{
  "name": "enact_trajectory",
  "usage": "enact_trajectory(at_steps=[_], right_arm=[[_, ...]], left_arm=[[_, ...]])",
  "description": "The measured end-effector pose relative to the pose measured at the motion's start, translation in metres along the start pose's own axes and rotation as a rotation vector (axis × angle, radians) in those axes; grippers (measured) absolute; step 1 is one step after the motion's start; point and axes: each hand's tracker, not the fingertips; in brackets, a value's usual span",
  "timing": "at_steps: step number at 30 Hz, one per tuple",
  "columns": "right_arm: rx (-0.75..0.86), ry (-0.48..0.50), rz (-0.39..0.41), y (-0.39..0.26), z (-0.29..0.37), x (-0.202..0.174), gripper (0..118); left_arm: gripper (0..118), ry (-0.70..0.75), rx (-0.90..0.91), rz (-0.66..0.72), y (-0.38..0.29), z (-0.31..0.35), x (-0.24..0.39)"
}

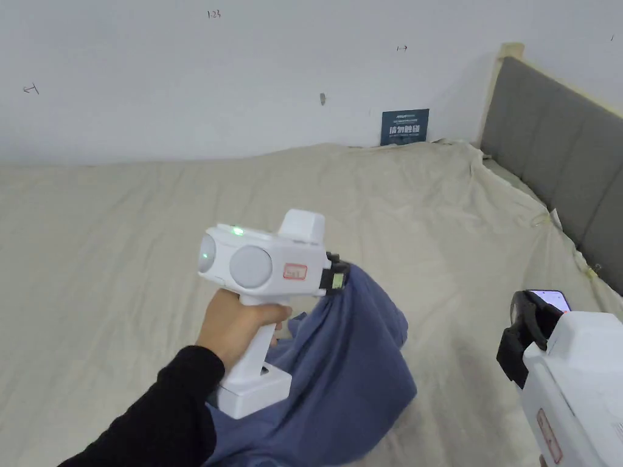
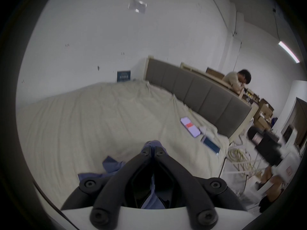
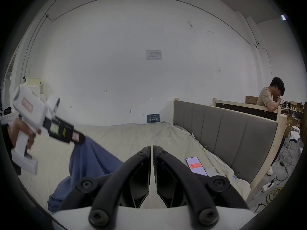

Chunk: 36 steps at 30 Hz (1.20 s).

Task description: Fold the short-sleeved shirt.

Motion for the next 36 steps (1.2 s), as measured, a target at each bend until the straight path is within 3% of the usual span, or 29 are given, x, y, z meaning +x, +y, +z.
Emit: enact_trajectory(at_steps=[10, 15, 16, 18, 21, 23, 27, 36], right_arm=[[-0.042, 0.0, -0.017, -0.015, -0.001, 0.001, 3], [-0.063, 0.005, -0.011, -0.022, 0.0, -0.002, 3], [-0.069, 0.006, -0.008, -0.023, 0.0, -0.002, 3], [-0.075, 0.009, -0.004, -0.024, 0.0, -0.002, 3], [-0.073, 0.009, -0.005, -0.023, 0.001, -0.003, 3], [-0.065, 0.014, -0.01, -0.019, 0.002, -0.004, 3], [-0.032, 0.017, 0.001, -0.008, 0.005, -0.008, 3], [0.048, 0.045, 0.022, 0.018, 0.003, -0.021, 3]], left_arm=[[0, 0.164, -0.354, -0.031, -0.106, -0.097, -0.008], [16, 0.211, -0.395, 0.023, -0.139, -0.108, -0.01], [16, 0.208, -0.377, 0.034, -0.141, -0.106, -0.009], [35, 0.227, -0.321, 0.055, -0.138, -0.095, -0.009], [87, 0.289, -0.221, 0.116, -0.128, -0.069, -0.011], [106, 0.288, -0.104, 0.16, -0.118, -0.048, -0.015], [106, 0.329, 0.153, 0.169, -0.095, 0.011, -0.018], [103, 0.554, 0.572, 0.051, -0.087, 0.112, -0.019]])
